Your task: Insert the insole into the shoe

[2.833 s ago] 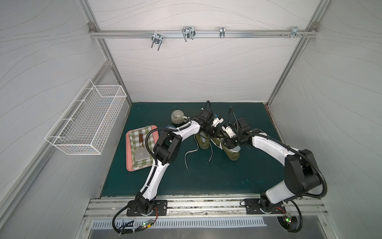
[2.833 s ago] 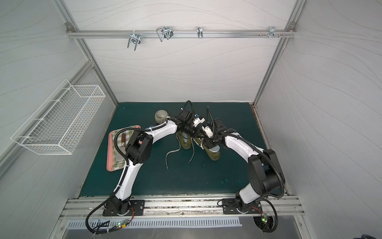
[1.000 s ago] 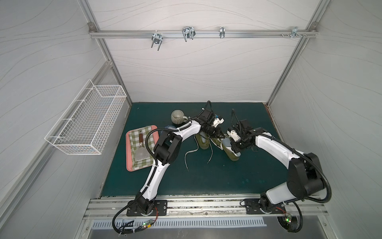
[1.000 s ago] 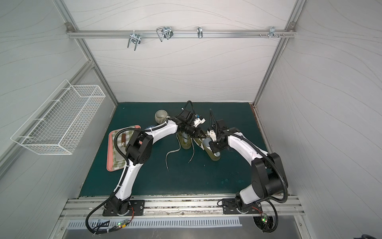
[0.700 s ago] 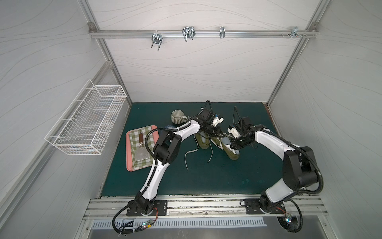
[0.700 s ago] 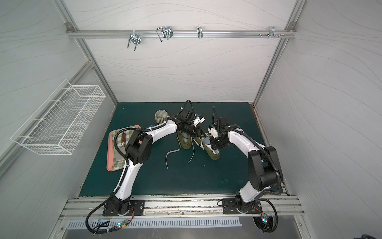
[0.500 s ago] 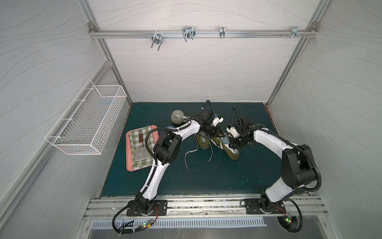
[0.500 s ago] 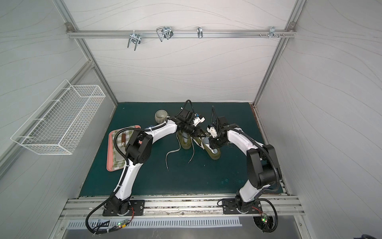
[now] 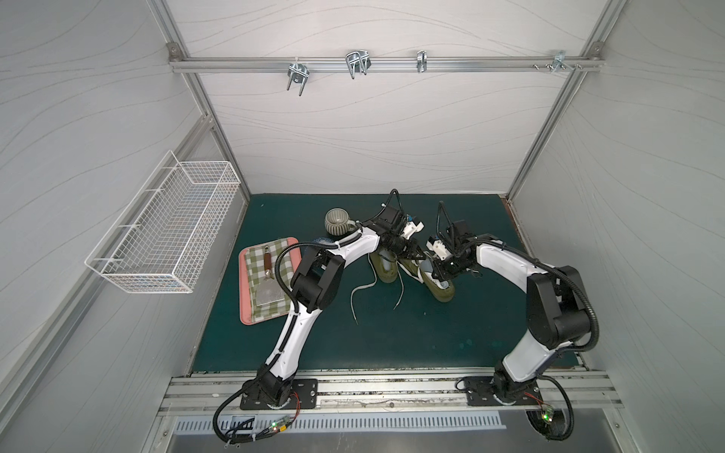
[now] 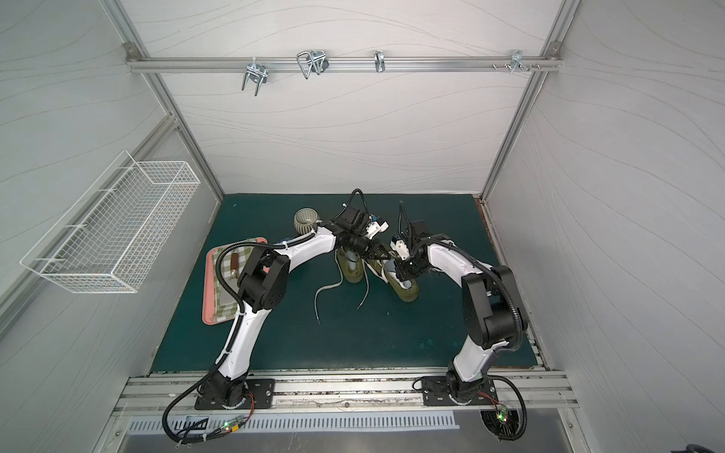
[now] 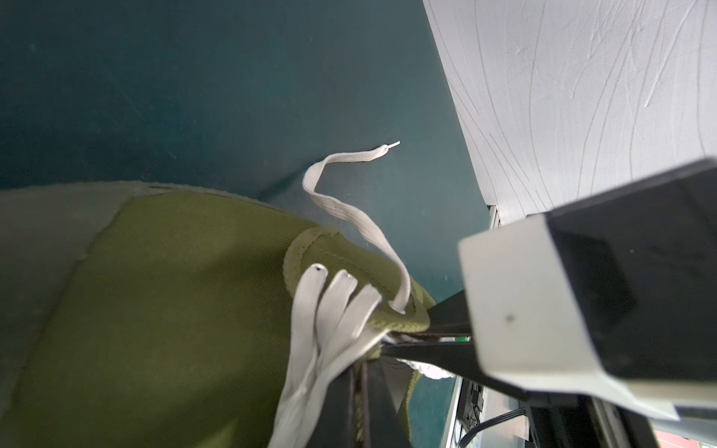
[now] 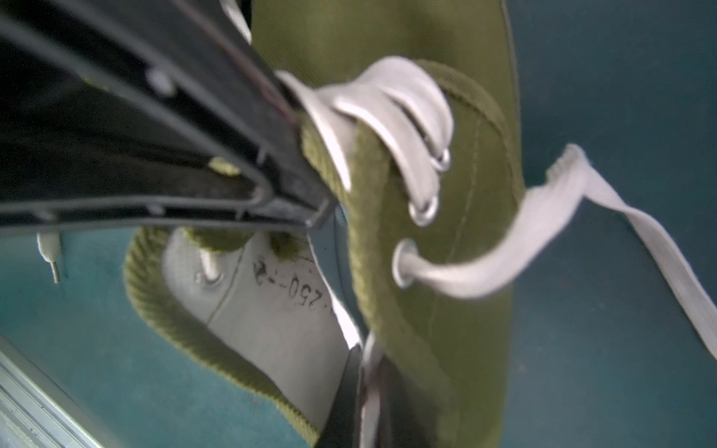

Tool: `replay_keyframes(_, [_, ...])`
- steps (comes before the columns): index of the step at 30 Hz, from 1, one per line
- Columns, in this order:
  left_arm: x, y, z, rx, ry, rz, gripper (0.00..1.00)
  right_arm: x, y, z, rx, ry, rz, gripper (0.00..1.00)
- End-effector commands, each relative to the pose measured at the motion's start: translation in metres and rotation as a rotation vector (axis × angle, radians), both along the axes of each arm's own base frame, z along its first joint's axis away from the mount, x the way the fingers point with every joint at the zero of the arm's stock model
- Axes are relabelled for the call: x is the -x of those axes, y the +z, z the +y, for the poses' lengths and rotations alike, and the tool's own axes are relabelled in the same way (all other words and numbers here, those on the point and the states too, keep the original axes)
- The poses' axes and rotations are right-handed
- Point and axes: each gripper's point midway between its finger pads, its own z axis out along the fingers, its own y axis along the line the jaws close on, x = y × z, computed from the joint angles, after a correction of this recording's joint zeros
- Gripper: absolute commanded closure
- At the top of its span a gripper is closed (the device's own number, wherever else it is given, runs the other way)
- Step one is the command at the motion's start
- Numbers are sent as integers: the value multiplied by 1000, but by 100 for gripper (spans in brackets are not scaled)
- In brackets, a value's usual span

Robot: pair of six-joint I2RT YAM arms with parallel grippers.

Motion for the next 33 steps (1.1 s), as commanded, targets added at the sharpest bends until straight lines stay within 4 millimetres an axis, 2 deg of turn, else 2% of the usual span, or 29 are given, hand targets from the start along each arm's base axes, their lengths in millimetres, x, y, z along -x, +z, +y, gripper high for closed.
replay_keyframes(1, [0, 27, -11, 71, -43, -48, 100, -8, 0, 7, 17, 51, -32, 100])
replay_keyframes(6, [0, 25, -12, 72, -43, -52, 100, -16, 3, 10, -3, 41, -64, 100])
replay_keyframes(10, [2, 27, -12, 71, -49, -57, 100, -11, -11, -5, 32, 1, -57, 100])
replay_keyframes(14, [0, 25, -14, 78, -44, -41, 100, -20, -2, 1, -8, -34, -43, 100])
replay_keyframes(20, [1, 26, -15, 73, -48, -52, 100, -15, -20, -10, 63, -35, -15, 100])
replay_keyframes(24, [1, 27, -15, 74, -47, -47, 100, -14, -21, -13, 80, -35, -22, 92])
replay_keyframes(27, [2, 28, -15, 71, -49, -53, 100, -13, -26, -16, 112, -25, -31, 92])
replay_keyframes(30, [2, 28, -14, 69, -51, -52, 100, -15, -33, -27, 218, -8, -29, 91])
replay_keyframes(33, [1, 28, -15, 69, -48, -54, 100, -16, -33, -24, 211, -3, -30, 89])
